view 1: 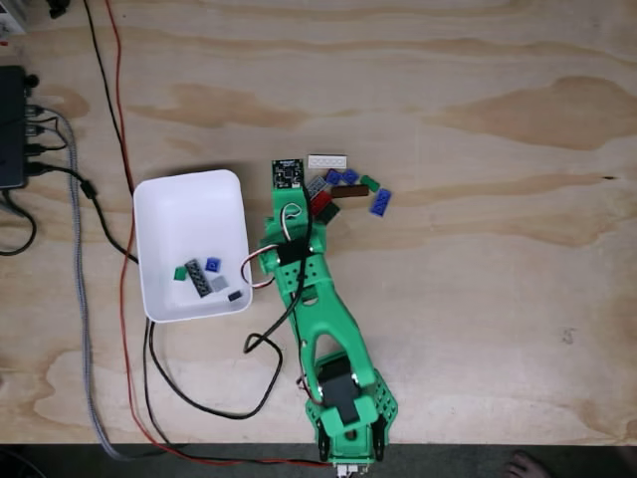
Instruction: Put all lego bricks in the bin.
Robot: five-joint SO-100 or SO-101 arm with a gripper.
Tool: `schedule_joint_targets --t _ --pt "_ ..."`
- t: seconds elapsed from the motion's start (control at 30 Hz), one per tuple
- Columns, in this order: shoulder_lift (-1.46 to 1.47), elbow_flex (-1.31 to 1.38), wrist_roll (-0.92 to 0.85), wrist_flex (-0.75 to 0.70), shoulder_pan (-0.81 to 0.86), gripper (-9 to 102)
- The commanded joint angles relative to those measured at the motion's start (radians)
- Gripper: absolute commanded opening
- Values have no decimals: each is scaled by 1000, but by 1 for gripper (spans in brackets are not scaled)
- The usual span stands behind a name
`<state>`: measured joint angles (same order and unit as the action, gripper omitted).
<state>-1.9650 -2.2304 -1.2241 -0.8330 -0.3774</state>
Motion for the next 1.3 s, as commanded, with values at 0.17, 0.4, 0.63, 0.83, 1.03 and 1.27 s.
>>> schedule_joint_targets --t 0.17,0.4,0.63,0.83,1.03,1.27 --pt "-405 347 173 -298 -221 0" --pt "-121 360 399 -287 -480 1" --pt "-100 330 465 -224 -462 18" --pt "-324 324 446 -244 -186 23" --pt "-331 14 172 -189 132 22" --pt "-100 -129 222 -14 149 20"
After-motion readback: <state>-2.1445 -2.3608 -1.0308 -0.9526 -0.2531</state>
